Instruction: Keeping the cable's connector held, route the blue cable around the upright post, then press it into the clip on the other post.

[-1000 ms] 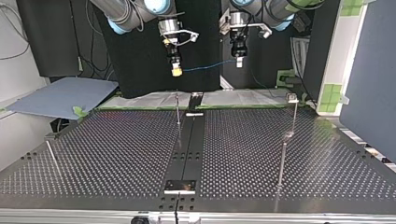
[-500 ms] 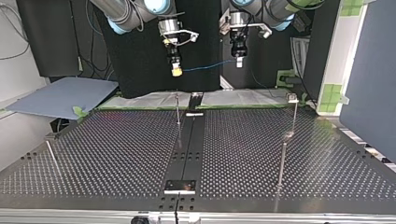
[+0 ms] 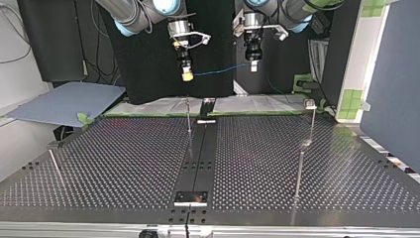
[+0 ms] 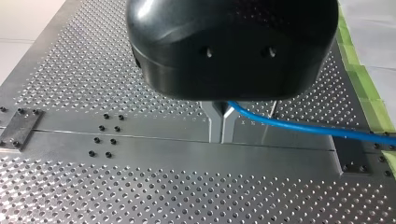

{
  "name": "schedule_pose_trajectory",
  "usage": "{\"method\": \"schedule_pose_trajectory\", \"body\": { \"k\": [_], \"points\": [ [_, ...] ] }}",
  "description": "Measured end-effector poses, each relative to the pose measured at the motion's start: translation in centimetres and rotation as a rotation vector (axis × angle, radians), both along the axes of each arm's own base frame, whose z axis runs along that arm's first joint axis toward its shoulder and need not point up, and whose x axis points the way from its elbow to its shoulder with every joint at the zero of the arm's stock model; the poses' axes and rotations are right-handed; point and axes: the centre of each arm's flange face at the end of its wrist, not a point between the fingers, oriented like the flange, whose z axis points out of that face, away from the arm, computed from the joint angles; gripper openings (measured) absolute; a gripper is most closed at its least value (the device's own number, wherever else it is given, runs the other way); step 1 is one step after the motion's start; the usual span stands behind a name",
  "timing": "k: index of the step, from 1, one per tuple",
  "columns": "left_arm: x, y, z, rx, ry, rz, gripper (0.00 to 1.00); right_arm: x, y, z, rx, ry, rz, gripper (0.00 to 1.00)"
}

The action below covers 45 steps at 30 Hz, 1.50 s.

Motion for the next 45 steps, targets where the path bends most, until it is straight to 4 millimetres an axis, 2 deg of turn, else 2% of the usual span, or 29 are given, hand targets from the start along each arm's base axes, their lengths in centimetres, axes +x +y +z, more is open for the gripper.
{"method": "schedule_pose_trajectory", "body": {
  "k": [21,32,45],
  "points": [
    [0.0,0.1,-0.1,0.003,0.003,0.001,0.0,0.0,0.0,0.0,0.0,0.0,0.0,0.0],
    [-0.8,0.7,-3.5,0.055,0.083,0.006,0.0,0.0,0.0,0.0,0.0,0.0,0.0,0.0],
    [-0.9,0.8,-3.9,0.061,0.093,0.006,0.0,0.0,0.0,0.0,0.0,0.0,0.0,0.0]
  ]
}}
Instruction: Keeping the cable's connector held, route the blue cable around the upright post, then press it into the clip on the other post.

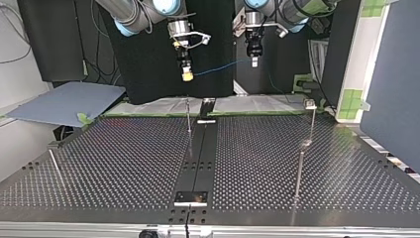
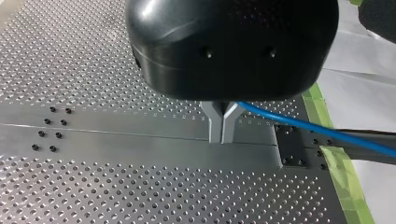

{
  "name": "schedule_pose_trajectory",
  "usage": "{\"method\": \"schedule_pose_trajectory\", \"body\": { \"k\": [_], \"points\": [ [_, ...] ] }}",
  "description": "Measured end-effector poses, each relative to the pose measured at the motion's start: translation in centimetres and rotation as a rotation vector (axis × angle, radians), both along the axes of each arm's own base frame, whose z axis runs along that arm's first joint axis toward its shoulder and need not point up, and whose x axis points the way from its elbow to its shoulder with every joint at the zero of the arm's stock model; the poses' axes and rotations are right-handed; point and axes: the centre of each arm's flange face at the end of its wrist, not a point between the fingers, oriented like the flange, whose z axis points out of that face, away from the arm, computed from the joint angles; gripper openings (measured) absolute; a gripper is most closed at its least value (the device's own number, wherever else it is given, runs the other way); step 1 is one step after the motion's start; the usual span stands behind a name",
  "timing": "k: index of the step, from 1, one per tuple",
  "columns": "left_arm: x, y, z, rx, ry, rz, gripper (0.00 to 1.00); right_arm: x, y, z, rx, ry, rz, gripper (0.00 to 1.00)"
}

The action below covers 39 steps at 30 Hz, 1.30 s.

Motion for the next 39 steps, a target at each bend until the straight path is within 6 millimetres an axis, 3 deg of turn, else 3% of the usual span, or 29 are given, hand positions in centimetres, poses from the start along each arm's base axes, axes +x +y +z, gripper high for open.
{"method": "schedule_pose_trajectory", "body": {
  "k": [5,14,19,29,39],
  "points": [
    [0.0,0.0,0.0,0.0,0.0,0.0,0.0,0.2,0.8,-1.0,0.021,0.026,0.026,0.0],
    [0.0,0.0,0.0,0.0,0.0,0.0,0.0,-0.8,2.4,-6.0,0.138,0.145,0.047,0.0],
    [0.0,0.0,0.0,0.0,0.0,0.0,0.0,-1.1,2.7,-6.8,0.161,0.168,0.048,0.0],
    [0.5,0.1,0.5,-0.017,-0.003,-0.001,0.0,-1.1,2.6,-6.7,0.162,0.169,0.045,0.0],
    [2.4,1.2,3.4,-0.091,-0.004,-0.018,0.0,1.4,2.5,-1.8,0.165,0.071,0.097,0.0]
  ]
}}
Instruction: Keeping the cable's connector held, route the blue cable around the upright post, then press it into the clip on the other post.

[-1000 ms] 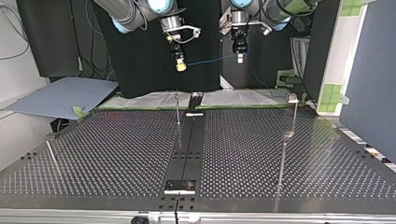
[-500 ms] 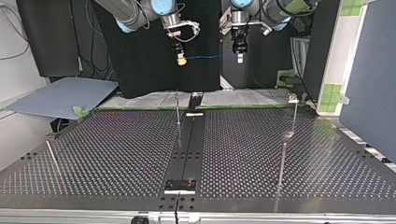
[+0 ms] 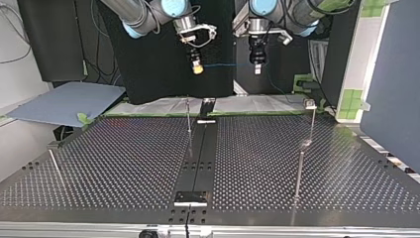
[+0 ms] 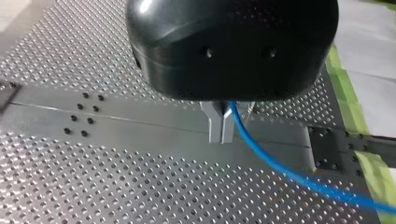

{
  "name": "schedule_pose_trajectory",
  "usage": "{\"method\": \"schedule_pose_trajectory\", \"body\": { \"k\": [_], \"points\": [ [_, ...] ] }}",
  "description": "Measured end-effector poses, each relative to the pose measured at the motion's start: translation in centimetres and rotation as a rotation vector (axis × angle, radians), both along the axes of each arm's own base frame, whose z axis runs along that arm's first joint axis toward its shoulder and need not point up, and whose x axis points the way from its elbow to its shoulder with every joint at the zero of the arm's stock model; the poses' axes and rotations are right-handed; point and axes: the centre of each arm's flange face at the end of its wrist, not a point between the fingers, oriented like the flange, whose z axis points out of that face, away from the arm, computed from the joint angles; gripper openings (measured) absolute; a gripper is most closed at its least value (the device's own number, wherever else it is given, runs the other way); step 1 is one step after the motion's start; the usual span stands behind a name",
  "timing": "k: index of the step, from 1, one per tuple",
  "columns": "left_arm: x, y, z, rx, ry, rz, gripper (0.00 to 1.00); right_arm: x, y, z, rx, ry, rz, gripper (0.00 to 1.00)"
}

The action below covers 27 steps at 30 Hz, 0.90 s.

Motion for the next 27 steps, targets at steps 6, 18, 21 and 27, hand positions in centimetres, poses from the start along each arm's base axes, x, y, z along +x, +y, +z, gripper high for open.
{"method": "schedule_pose_trajectory", "body": {
  "k": [6,18,21,27],
  "points": [
    [1.3,-0.3,2.5,-0.015,-0.024,-0.004,0.0,1.7,-1.1,4.1,-0.005,-0.082,0.045,0.0],
    [4.3,0.7,8.4,-0.048,-0.093,0.106,0.0,4.0,-3.5,13.4,-0.051,-0.197,0.092,0.0],
    [5.1,0.8,10.0,-0.058,-0.113,0.122,0.0,4.5,-4.0,16.2,-0.071,-0.235,0.1,0.0],
    [6.7,0.8,13.9,-0.102,-0.166,0.14,0.0,5.2,-4.7,21.5,-0.11,-0.33,0.133,0.0]
  ]
}}
